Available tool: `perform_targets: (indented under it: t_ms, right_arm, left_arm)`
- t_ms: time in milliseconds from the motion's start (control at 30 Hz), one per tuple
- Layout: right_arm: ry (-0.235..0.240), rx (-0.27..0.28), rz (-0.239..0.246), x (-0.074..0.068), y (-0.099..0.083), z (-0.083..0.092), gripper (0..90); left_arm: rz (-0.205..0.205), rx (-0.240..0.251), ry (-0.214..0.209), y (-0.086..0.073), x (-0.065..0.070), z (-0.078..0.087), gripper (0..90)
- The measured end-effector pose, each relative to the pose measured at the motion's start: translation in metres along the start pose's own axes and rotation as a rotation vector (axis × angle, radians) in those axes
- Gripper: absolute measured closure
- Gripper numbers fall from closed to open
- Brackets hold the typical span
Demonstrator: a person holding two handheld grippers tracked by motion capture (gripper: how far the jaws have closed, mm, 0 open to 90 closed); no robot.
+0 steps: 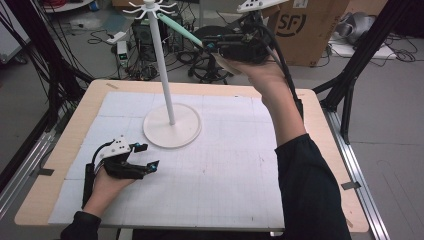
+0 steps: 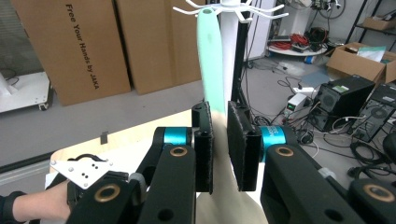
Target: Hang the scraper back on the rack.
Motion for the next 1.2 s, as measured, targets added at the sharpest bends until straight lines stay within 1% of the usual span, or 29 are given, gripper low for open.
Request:
perform_targets:
  t_ms: [33,67,100,167,233,267,400,667,767,900,933,1200]
  right_arm:
    - [0.006,0.000,-0.003,-0.001,0.000,0.000,81.2]
    - [0.005,0.005,0.009,-0.001,0.001,0.000,81.3]
    - [0.003,0.008,0.006,-0.002,0.001,0.000,81.3]
    - [0.016,0.015,0.014,-0.005,0.002,0.000,81.2]
    - [0.007,0.002,0.024,-0.006,0.002,-0.001,81.2]
    - [0.007,-0.005,0.019,-0.006,0.001,-0.002,81.3]
    - [0.008,-0.001,0.023,-0.006,0.001,-0.004,81.2]
    - [-0.018,-0.016,0.024,-0.003,0.000,-0.004,81.2]
    - [-0.019,-0.017,0.020,-0.002,-0.001,-0.004,81.2]
    - [-0.039,-0.032,0.024,0.000,-0.002,-0.006,81.2]
    - [-0.046,-0.039,0.017,0.001,-0.003,-0.006,81.2]
    - [-0.067,-0.060,0.009,0.004,-0.005,-0.010,81.1]
  left_arm:
    - [0.001,0.000,0.000,0.000,0.000,0.000,22.1]
    - [0.001,-0.001,0.000,0.000,0.000,0.000,22.1]
    - [0.002,0.000,-0.002,0.000,0.000,0.000,22.1]
    - [0.000,-0.003,-0.003,0.000,0.001,-0.001,22.2]
    - [0.000,-0.005,-0.003,0.000,0.001,-0.001,22.3]
    - [0.000,-0.007,-0.002,-0.001,0.001,-0.001,22.3]
    - [-0.001,-0.009,-0.006,-0.001,0.001,-0.001,22.3]
    - [-0.002,-0.012,-0.006,-0.001,0.001,-0.002,22.4]
    - [-0.001,-0.012,-0.009,-0.001,0.001,-0.002,22.4]
    - [-0.003,-0.015,-0.009,-0.001,0.001,-0.002,22.4]
    - [-0.003,-0.016,-0.009,-0.001,0.001,-0.002,22.4]
    - [-0.005,-0.024,-0.010,-0.002,0.001,-0.003,22.5]
Point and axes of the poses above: each handheld gripper's, and its own axes: z roughly backward along the jaws, y roughly out of its top, x roughly to its right, the point moved 4 cm from there along -z, roughly forward along the jaws, and after that the axes turned 8 degrees about -x, right-handed, at the moved point
